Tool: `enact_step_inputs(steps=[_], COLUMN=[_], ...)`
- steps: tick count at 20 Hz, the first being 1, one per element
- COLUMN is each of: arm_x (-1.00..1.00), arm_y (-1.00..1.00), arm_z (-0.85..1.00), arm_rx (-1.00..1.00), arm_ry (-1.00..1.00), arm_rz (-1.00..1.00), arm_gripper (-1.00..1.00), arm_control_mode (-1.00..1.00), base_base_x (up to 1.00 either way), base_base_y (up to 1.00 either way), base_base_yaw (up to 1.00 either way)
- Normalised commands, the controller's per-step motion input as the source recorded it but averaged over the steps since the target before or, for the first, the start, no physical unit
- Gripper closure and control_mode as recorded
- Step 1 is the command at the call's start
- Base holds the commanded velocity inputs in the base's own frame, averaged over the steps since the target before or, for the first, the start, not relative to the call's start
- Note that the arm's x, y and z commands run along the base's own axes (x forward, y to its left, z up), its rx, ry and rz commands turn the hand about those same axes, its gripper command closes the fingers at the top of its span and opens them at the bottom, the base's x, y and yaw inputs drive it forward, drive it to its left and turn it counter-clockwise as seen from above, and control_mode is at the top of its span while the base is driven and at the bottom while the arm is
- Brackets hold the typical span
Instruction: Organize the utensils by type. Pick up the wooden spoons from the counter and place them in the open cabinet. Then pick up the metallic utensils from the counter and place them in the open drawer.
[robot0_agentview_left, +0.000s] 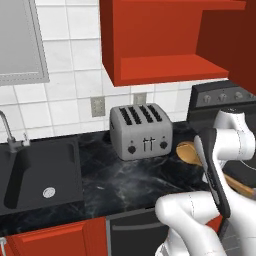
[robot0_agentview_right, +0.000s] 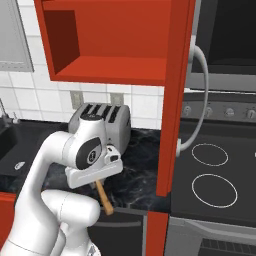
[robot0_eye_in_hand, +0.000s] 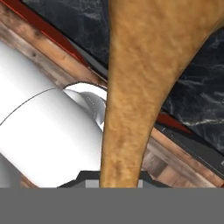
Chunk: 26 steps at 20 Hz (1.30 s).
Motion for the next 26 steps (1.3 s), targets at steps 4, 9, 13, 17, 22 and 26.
enact_step_inputs(steps=[4, 9, 13, 17, 22, 26], arm_x=[-0.02, -0.1, -0.08, -0.1, -0.14, -0.14], arm_y=[-0.01, 0.01, 0.07, 0.18, 0.25, 0.09], arm_z=[0.02, 0.27, 0.41, 0.47, 0.54, 0.64], arm_rx=[0.01, 0.0, -0.08, -0.23, -0.32, -0.25], arm_ry=[-0.03, -0.19, -0.18, -0.19, -0.26, -0.25], arm_rz=[0.03, 0.17, 0.21, 0.26, 0.34, 0.33], arm_gripper=[1.0, 1.0, 1.0, 1.0, 1.0, 1.0], arm_control_mode=[-1.0, -1.0, -1.0, -1.0, -1.0, -1.0], base_base_x=[0.0, 0.0, 0.0, 0.0, 0.0, 0.0], base_base_y=[0.0, 0.0, 0.0, 0.0, 0.0, 0.0], base_base_yaw=[0.0, 0.0, 0.0, 0.0, 0.0, 0.0])
